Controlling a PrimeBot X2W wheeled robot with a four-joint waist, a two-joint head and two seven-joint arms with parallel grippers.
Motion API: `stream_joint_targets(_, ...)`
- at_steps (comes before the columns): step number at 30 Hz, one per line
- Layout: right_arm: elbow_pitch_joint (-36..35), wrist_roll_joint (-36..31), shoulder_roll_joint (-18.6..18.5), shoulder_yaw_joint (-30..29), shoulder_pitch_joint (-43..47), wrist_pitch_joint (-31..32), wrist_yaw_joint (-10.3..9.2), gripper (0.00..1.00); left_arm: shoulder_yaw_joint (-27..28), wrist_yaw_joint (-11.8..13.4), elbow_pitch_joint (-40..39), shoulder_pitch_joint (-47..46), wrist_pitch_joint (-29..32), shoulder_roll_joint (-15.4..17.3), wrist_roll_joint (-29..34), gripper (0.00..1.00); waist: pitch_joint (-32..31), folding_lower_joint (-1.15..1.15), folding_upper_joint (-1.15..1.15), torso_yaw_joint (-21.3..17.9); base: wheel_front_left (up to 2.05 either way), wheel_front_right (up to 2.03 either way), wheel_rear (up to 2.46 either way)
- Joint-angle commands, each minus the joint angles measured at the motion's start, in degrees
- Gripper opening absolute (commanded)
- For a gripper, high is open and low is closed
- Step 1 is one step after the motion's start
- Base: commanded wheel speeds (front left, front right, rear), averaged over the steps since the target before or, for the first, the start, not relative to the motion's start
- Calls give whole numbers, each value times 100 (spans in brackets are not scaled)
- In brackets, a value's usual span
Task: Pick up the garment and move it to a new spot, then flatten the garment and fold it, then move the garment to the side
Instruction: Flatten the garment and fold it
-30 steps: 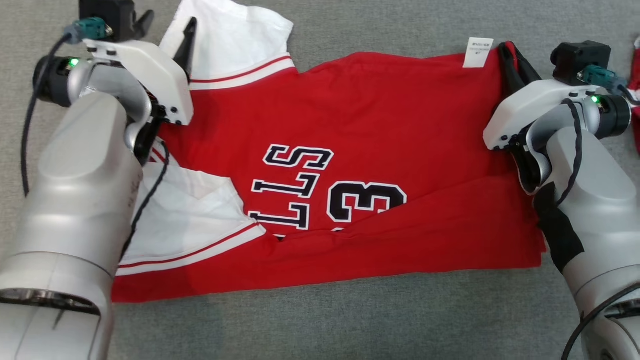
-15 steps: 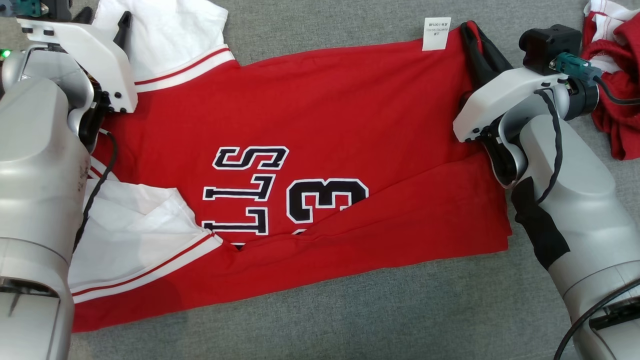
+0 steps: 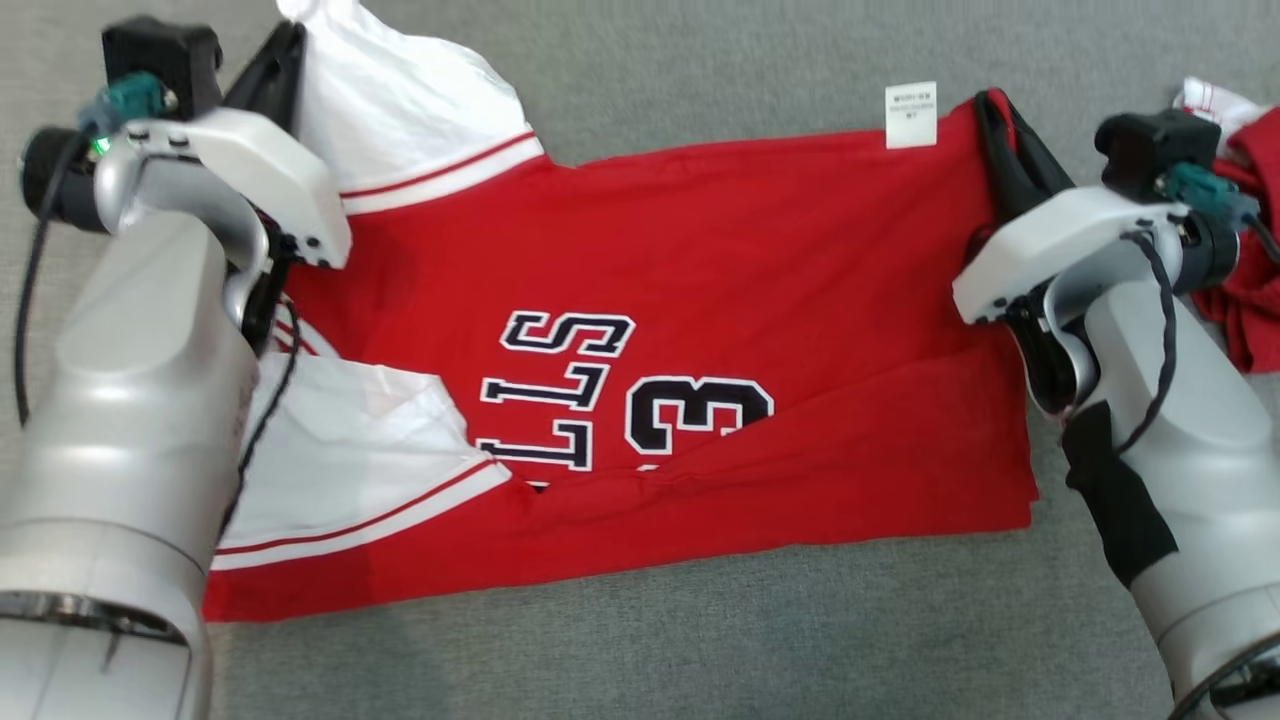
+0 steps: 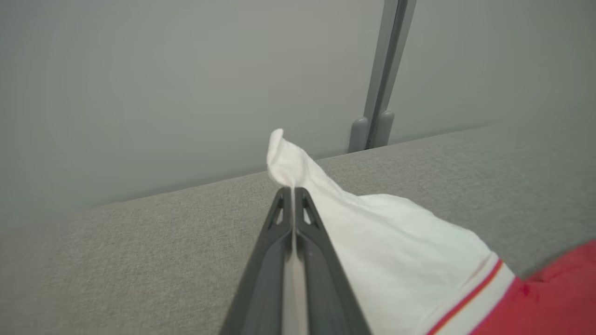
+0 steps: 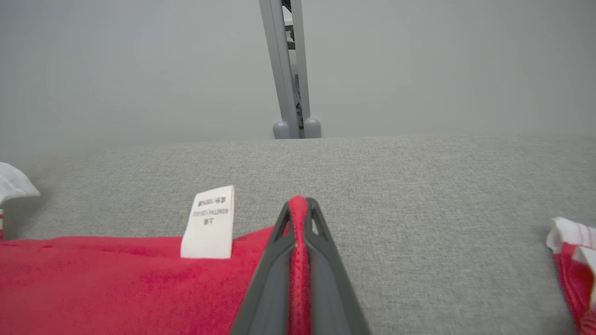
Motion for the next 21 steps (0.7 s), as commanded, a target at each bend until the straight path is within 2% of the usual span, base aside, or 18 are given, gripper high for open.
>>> stream_joint_targets(1,-72,-6,-88,-68,195,-38,-4,0,-3,-34,-111,209,-54,-33,-44,0,-370,0,0,222,0,0,0)
stream_joint_targets(7,-328,-25,-165,-122,830,-39,-3,0,70,-38,-937,1128,-87,-36,-102,0,-944,0,0,432,0,0,0)
stream_joint_targets(13,-626,125,-229,-155,1708,-35,-3,0,246,-33,-1872,2583,-87,-116,-136,0,-1475,0,0,610,0,0,0)
stream_joint_targets(21,-895,366,-168,-289,2722,-35,-3,0,530,-19,-2751,4110,-87,-306,-150,0,-1857,0,0,693,0,0,0)
